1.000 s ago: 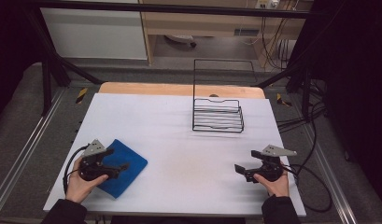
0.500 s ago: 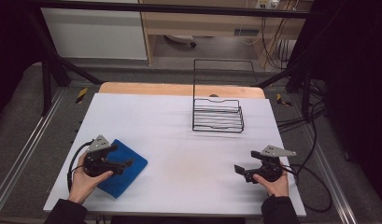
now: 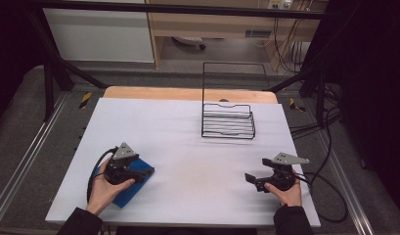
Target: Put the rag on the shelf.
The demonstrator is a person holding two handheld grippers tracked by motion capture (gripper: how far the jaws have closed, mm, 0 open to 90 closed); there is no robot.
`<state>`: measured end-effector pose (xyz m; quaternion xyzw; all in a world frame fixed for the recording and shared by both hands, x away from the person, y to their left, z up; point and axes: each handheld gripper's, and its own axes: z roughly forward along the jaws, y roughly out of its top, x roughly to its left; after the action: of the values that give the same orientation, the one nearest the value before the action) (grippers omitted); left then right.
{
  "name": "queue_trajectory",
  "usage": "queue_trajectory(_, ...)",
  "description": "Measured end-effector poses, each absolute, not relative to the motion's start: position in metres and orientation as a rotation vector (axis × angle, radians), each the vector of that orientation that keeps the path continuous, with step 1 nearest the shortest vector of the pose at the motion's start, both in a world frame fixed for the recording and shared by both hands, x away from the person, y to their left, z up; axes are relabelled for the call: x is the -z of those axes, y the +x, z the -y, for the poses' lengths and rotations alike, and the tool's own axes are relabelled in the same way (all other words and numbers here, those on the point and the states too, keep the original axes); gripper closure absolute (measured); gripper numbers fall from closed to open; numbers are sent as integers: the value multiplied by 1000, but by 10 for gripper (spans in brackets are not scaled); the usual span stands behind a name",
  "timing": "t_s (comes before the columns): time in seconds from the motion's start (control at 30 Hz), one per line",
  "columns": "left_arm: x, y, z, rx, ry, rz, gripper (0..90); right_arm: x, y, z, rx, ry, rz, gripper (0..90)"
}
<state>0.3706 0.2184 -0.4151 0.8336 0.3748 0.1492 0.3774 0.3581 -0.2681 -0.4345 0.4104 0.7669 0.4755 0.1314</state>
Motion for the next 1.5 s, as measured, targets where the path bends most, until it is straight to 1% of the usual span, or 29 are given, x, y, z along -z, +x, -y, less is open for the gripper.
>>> queue_trajectory(0.03, 416, 370, -217, -379, 2139, -957, 291, 435, 358, 268, -1379, 1190, -2228, 7)
queue_trajectory(0.07, 417, 369, -215, -381, 2152, -959, 349, 435, 358, 268, -1379, 1188, -2231, 7)
queue_trajectory(0.1, 418, 368, -213, -386, 2160, -958, 349, 435, 358, 268, -1379, 1188, -2231, 7)
queue_trajectory(0.13, 420, 368, -212, -386, 2174, -957, 413, 435, 358, 267, -1378, 1184, -2234, 7)
queue_trajectory(0.17, 420, 368, -211, -379, 2179, -961, 447, 435, 358, 267, -1377, 1192, -2235, 7)
queue_trajectory(0.2, 421, 367, -210, -372, 2186, -965, 447, 435, 358, 267, -1377, 1192, -2235, 7)
queue_trajectory(0.23, 423, 367, -209, -364, 2192, -974, 507, 435, 358, 266, -1377, 1188, -2240, 7)
queue_trajectory(0.27, 424, 367, -208, -361, 2200, -985, 507, 435, 358, 266, -1377, 1188, -2240, 7)
queue_trajectory(0.3, 425, 367, -207, -362, 2209, -989, 563, 436, 358, 266, -1376, 1184, -2240, 7)
queue_trajectory(0.33, 426, 368, -206, -363, 2217, -993, 563, 436, 358, 266, -1376, 1184, -2240, 7)
queue_trajectory(0.37, 429, 369, -205, -357, 2225, -1005, 602, 436, 358, 266, -1376, 1185, -2242, 7)
queue_trajectory(0.47, 434, 371, -203, -338, 2236, -1020, 623, 436, 359, 266, -1375, 1181, -2245, 7)
queue_trajectory(0.7, 439, 372, -201, -378, 2240, -1049, 732, 436, 359, 266, -1373, 1180, -2245, 7)
queue_trajectory(0.93, 440, 372, -197, -418, 2253, -1068, 805, 436, 359, 265, -1370, 1186, -2250, 8)
queue_trajectory(0.97, 440, 372, -197, -421, 2258, -1069, 805, 436, 359, 265, -1370, 1186, -2250, 8)
queue_trajectory(1.0, 440, 373, -197, -422, 2259, -1071, 838, 436, 359, 265, -1371, 1184, -2250, 8)
queue_trajectory(1.23, 438, 377, -205, -344, 2213, -1080, 872, 436, 359, 265, -1375, 1183, -2250, 8)
queue_trajectory(1.47, 428, 375, -205, -337, 2156, -1087, 873, 436, 360, 265, -1370, 1184, -2250, 8)
queue_trajectory(1.5, 427, 375, -204, -319, 2139, -1091, 873, 436, 360, 265, -1370, 1184, -2250, 8)
